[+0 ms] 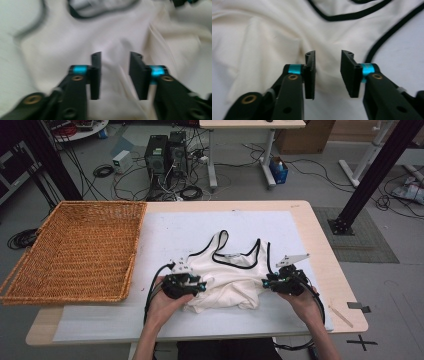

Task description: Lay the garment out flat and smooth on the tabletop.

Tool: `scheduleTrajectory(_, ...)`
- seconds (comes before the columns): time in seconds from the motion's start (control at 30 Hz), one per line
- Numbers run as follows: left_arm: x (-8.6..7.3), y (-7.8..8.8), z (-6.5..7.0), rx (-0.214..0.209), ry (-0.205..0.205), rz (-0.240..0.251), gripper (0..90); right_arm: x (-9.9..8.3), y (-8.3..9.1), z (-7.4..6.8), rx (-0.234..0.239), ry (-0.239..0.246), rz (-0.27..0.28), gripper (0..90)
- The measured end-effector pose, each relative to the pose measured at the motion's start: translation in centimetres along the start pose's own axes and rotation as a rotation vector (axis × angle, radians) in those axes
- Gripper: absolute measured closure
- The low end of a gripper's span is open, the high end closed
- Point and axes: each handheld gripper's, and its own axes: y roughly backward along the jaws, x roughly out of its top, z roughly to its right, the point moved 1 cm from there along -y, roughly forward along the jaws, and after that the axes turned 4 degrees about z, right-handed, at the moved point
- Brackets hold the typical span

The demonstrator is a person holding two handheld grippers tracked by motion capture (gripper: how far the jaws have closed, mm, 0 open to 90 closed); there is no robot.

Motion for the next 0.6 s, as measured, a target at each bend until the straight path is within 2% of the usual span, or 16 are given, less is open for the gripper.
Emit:
scheduleTrajectory(0.03, 0.0, 0.0, 0.0, 0.0, 0.0, 0.0, 54.9, 0.0, 0.0, 0.0, 0.0, 0.0, 0.0, 65.1)
scheduleTrajectory(0.07, 0.6, -0.1, -0.6, 0.039, 0.013, 0.025, 54.5, 0.3, 0.0, 0.9, -0.042, -0.023, 0.011, 56.6)
scheduleTrajectory(0.1, 1.0, -0.3, -1.3, 0.078, 0.024, 0.034, 54.5, 0.3, 0.0, 0.9, -0.042, -0.023, 0.011, 56.6)
scheduleTrajectory(0.17, 1.7, -0.9, -2.7, 0.149, 0.028, 0.017, 49.6, 0.4, -0.4, 1.6, -0.065, -0.042, 0.009, 52.4)
scheduleTrajectory(0.23, 2.0, -1.9, -4.1, 0.186, 0.035, -0.009, 49.6, 0.3, -0.9, 2.0, -0.073, -0.053, -0.022, 51.1)
scheduleTrajectory(0.3, 2.1, -2.9, -5.4, 0.194, 0.063, -0.025, 49.6, 0.1, -1.4, 2.1, -0.087, -0.044, -0.049, 49.3)
scheduleTrajectory(0.37, 2.0, -3.9, -6.3, 0.2, 0.084, -0.043, 49.7, -0.2, -1.5, 2.0, -0.098, -0.051, -0.053, 48.6)
scheduleTrajectory(0.4, 1.8, -4.8, -6.9, 0.218, 0.093, -0.059, 49.7, -0.4, -1.8, 1.8, -0.102, -0.052, -0.054, 48.6)
scheduleTrajectory(0.5, 1.6, -5.6, -7.3, 0.222, 0.108, -0.071, 50.0, -0.6, -2.0, 1.7, -0.105, -0.05, -0.045, 49.4)
scheduleTrajectory(0.53, 1.4, -6.1, -7.4, 0.213, 0.099, -0.095, 50.4, -0.6, -2.0, 1.7, -0.105, -0.053, -0.045, 52.2)
scheduleTrajectory(0.57, 1.4, -6.2, -7.3, 0.218, 0.085, -0.1, 52.5, -0.6, -1.9, 1.8, -0.102, -0.049, -0.043, 57.7)
scheduleTrajectory(0.6, 1.4, -6.3, -7.3, 0.219, 0.073, -0.1, 56.2, -0.6, -1.8, 2.0, -0.078, -0.044, -0.042, 66.5)
